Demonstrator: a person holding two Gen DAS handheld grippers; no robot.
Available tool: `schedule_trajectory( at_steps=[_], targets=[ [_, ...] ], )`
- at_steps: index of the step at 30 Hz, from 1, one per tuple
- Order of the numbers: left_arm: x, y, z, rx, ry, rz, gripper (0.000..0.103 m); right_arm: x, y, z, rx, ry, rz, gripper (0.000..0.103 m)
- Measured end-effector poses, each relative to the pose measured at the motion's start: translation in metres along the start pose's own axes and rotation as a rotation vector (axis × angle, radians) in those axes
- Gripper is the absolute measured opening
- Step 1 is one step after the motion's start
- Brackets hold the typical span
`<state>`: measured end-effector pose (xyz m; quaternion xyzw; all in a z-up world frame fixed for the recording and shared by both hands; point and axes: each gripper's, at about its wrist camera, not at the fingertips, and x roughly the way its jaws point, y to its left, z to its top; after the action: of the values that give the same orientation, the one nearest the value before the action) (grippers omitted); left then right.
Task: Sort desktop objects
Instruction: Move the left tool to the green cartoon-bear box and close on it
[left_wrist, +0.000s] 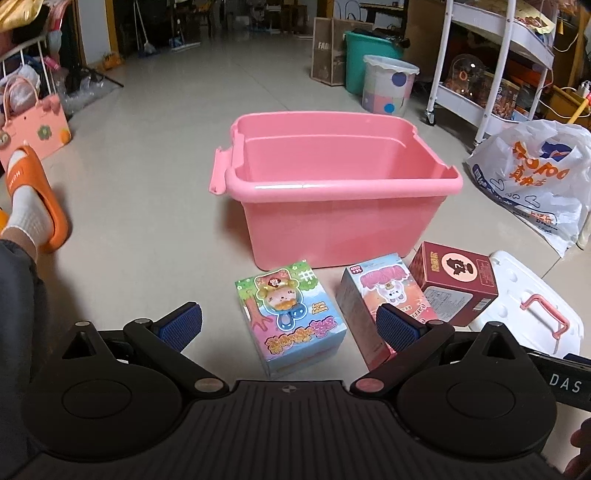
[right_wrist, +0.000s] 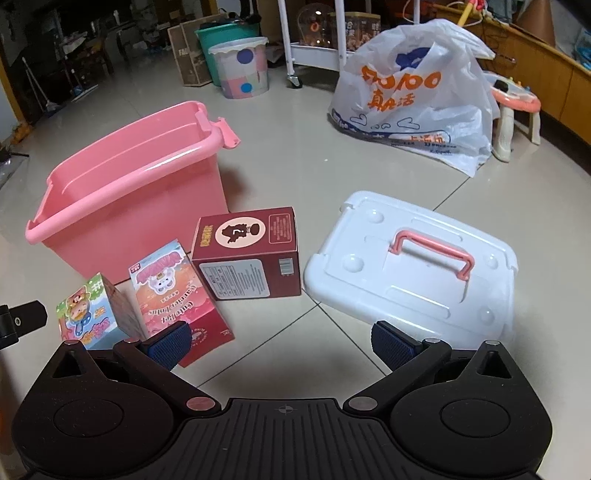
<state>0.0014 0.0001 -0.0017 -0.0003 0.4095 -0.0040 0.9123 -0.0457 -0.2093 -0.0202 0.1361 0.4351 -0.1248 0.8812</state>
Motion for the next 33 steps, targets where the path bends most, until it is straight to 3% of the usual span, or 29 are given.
schedule_trajectory(
  at_steps=[8, 11, 15, 23, 24, 25, 29, 33],
  targets=[
    [0.028, 0.002, 0.003, 0.034, 0.052, 0.01, 0.103, 0.016, 0.002, -0.002, 0.047, 0.016, 0.02, 0.103],
    [0.046, 0.004, 0.009, -0.016, 0.088, 0.022, 0.103, 0.025, 0.003, 0.0, 0.066, 0.026, 0.024, 0.103],
    [0.07, 0.01, 0.01, -0.124, 0.106, -0.041, 0.103, 0.031, 0.003, 0.001, 0.085, 0.013, 0.012, 0.103],
    [0.119, 0.001, 0.014, -0.122, 0.171, 0.044, 0.1, 0.055, 0.005, -0.001, 0.119, 0.053, 0.015, 0.103],
    [0.121, 0.0, 0.014, -0.116, 0.158, 0.064, 0.096, 0.058, 0.006, -0.002, 0.117, 0.058, 0.012, 0.103],
    [0.124, -0.001, 0.014, -0.114, 0.162, 0.078, 0.084, 0.061, 0.006, -0.003, 0.119, 0.063, 0.011, 0.103],
    [0.136, 0.002, 0.014, -0.157, 0.205, 0.08, 0.085, 0.073, 0.007, -0.007, 0.134, 0.093, 0.014, 0.103],
    [0.142, -0.001, 0.01, -0.11, 0.235, 0.087, 0.085, 0.08, 0.008, -0.01, 0.144, 0.109, 0.014, 0.103]
  ],
)
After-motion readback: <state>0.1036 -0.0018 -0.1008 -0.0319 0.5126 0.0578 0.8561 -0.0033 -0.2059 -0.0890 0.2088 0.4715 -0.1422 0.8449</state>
